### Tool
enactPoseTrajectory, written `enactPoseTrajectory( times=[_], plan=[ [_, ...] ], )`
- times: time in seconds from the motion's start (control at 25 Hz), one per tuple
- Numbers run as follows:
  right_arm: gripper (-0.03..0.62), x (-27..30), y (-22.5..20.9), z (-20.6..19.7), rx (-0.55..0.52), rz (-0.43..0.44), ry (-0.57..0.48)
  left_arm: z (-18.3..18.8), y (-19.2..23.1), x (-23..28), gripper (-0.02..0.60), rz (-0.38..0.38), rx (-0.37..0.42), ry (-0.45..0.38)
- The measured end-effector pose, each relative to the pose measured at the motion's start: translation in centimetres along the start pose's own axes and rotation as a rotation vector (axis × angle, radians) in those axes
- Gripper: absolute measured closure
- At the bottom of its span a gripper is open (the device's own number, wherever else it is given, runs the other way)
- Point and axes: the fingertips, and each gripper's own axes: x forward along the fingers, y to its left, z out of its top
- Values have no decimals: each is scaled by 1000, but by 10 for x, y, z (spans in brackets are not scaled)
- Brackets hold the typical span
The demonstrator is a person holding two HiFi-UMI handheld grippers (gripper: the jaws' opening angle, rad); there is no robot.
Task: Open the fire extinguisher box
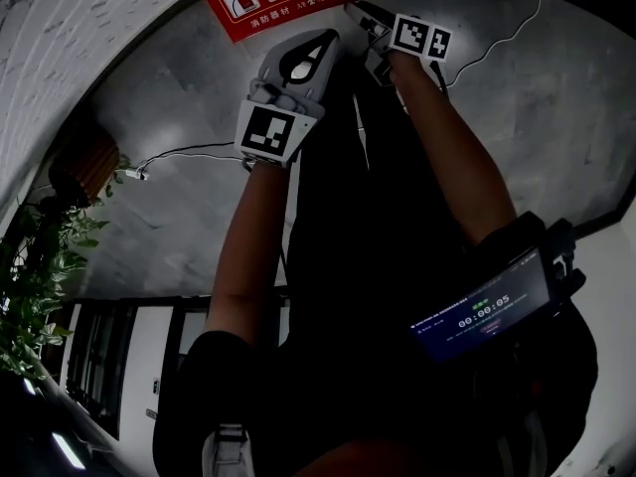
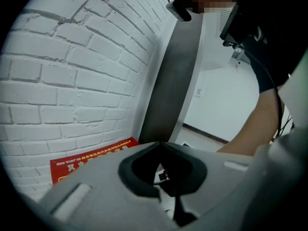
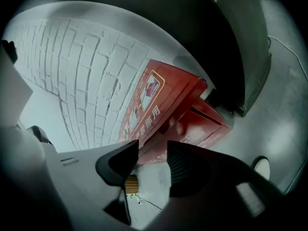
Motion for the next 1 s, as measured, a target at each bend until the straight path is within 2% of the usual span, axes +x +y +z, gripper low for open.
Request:
enactPoseTrajectory(
  times=[0.32, 0.4, 0.48, 0.72, 1.0],
  plan=[
    [414, 6, 3, 7, 59, 36, -17, -3, -5, -7, 580, 6, -18, 3],
    [442, 8, 1, 7, 81, 38, -6, -4, -7, -8, 580, 1, -19, 14],
    [442, 8, -1, 7, 93, 40, -2, -5, -10, -10, 580, -6, -25, 27],
    [451, 5, 2, -3, 96, 42, -21, -7, -11, -19, 580, 4, -13, 4],
    [458, -6, 25, 13, 70, 70, -35, 11, -5, -22, 580, 22, -9, -13]
  ],
)
